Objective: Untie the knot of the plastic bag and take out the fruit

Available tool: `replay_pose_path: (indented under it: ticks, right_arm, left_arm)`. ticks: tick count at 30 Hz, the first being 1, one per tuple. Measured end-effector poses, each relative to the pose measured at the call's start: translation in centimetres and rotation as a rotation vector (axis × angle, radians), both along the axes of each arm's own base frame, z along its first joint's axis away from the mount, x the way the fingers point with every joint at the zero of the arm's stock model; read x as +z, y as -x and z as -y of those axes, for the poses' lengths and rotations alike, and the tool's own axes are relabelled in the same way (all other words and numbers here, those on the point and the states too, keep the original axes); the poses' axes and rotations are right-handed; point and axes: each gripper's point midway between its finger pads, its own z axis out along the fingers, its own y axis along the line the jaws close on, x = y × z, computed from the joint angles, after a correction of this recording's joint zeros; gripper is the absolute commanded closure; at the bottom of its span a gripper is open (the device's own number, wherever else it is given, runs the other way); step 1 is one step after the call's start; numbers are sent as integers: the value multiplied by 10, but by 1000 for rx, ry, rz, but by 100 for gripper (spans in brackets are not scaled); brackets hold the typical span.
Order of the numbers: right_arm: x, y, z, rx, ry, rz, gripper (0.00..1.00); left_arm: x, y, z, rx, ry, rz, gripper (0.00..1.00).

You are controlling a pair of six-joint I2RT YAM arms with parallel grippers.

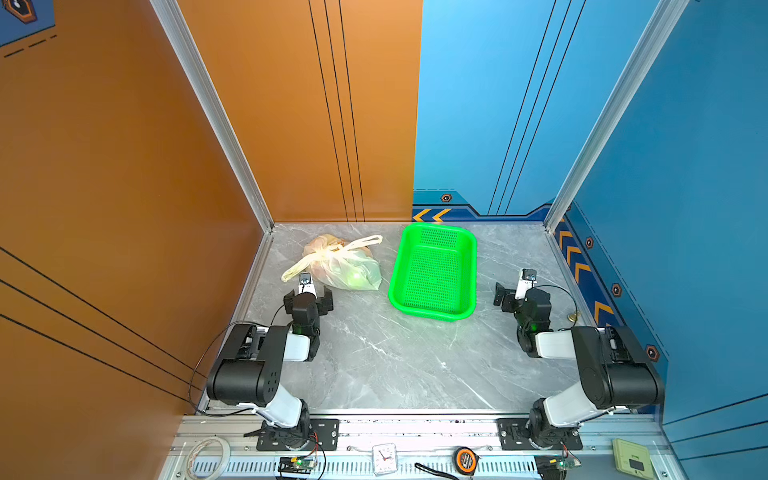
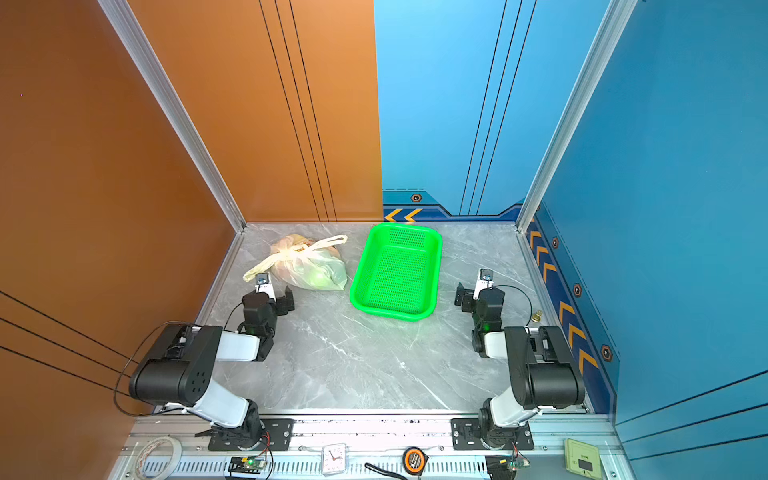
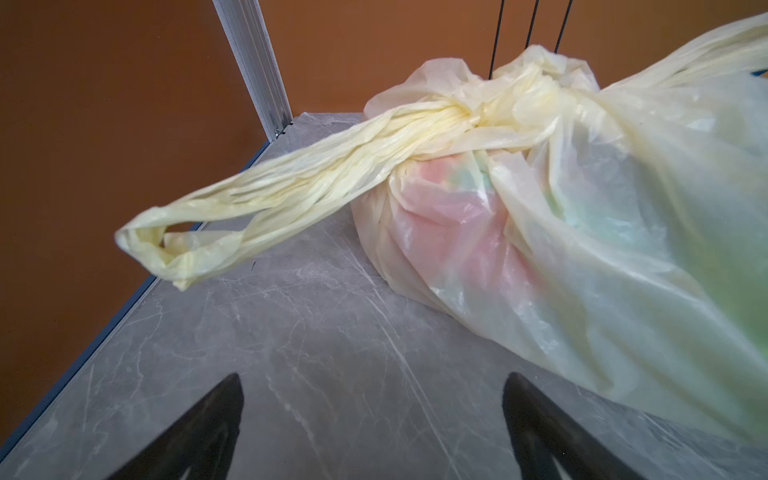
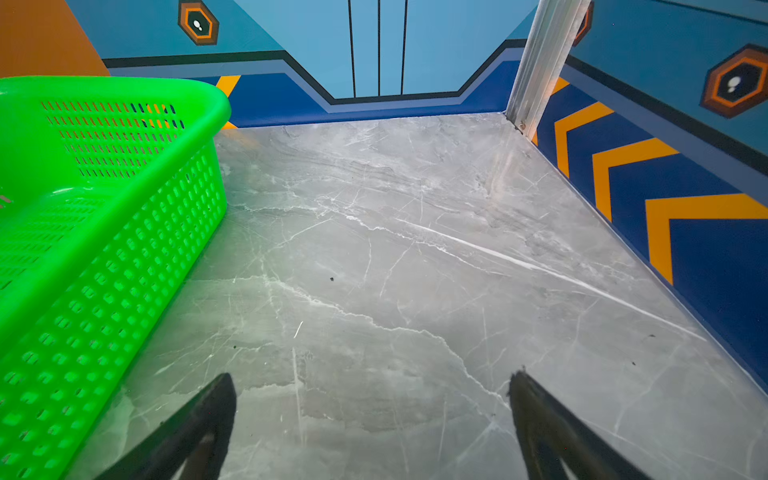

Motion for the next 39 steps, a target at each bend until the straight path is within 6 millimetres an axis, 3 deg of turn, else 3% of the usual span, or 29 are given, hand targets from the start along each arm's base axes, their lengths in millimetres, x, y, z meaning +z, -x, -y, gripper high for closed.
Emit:
replay_pose_path:
  ticks: [30, 32, 37, 39]
  right_arm:
    - [-1, 1, -2, 5, 1, -42, 0]
    - [10, -5, -6, 16, 4, -65, 0]
    - [72, -29, -29, 63, -10, -36, 0]
    - [87, -33, -45, 94, -19, -42, 0]
  left_arm:
    - [2, 2, 5, -21, -9, -13, 2]
    - [10, 3, 11, -43, -20, -10, 2]
    - [56, 2, 33, -107, -30, 27, 2]
    - [73, 2, 42, -129, -9, 34, 2]
